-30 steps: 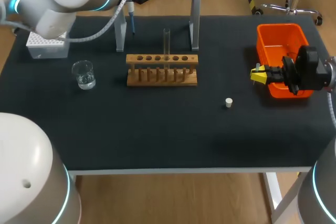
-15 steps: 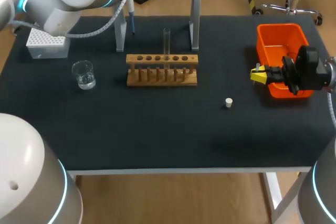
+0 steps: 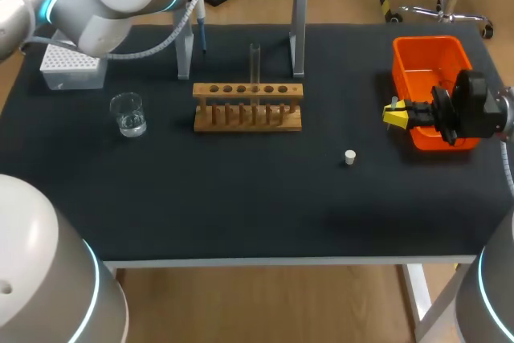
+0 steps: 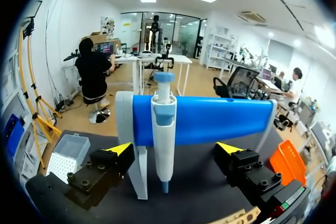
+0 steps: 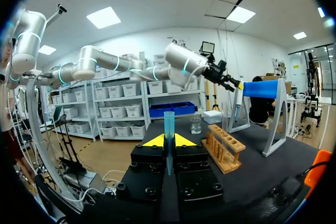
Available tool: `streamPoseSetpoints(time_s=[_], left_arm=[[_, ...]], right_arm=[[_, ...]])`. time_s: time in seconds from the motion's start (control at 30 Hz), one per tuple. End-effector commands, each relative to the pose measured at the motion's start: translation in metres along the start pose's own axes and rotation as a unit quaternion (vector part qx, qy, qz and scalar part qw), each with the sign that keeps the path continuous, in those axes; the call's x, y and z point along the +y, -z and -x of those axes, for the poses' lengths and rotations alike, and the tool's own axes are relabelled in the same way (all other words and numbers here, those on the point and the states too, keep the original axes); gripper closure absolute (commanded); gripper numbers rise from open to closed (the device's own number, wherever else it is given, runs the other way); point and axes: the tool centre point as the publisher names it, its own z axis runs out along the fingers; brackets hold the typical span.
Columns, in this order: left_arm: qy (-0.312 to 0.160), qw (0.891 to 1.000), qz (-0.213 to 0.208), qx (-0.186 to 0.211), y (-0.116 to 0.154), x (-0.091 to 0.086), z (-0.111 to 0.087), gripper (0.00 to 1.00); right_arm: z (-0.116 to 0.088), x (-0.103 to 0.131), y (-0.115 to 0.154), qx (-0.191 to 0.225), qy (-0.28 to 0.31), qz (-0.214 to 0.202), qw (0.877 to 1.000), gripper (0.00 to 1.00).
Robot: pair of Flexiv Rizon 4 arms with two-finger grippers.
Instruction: Invert the test tube, pick up the pipette, mount the tip to pipette, aspirate from beaker and dispense into the tube, eject the tip, return the pipette, and cap with the stopper.
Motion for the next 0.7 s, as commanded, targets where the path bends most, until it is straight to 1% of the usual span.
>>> streamPoseSetpoints(time_s=[0.03, 0.37, 0.7], left_arm=[[-0.002, 1.000, 0.003, 0.005, -0.0084, -0.0018, -0.0012, 0.00], [-0.002, 1.000, 0.000, 0.004, -0.0114, -0.0036, -0.0018, 0.00], [0.004, 1.000, -0.008, -0.005, -0.0139, -0.0062, 0.0010, 0.00]], right_arm=[[-0.0003, -0.0004, 0.0010, 0.001, 0.000, 0.000, 1.000, 1.00], [-0.0003, -0.0004, 0.0010, 0.001, 0.000, 0.000, 1.000, 1.00], [-0.0003, -0.0004, 0.0010, 0.001, 0.000, 0.000, 1.000, 1.00]])
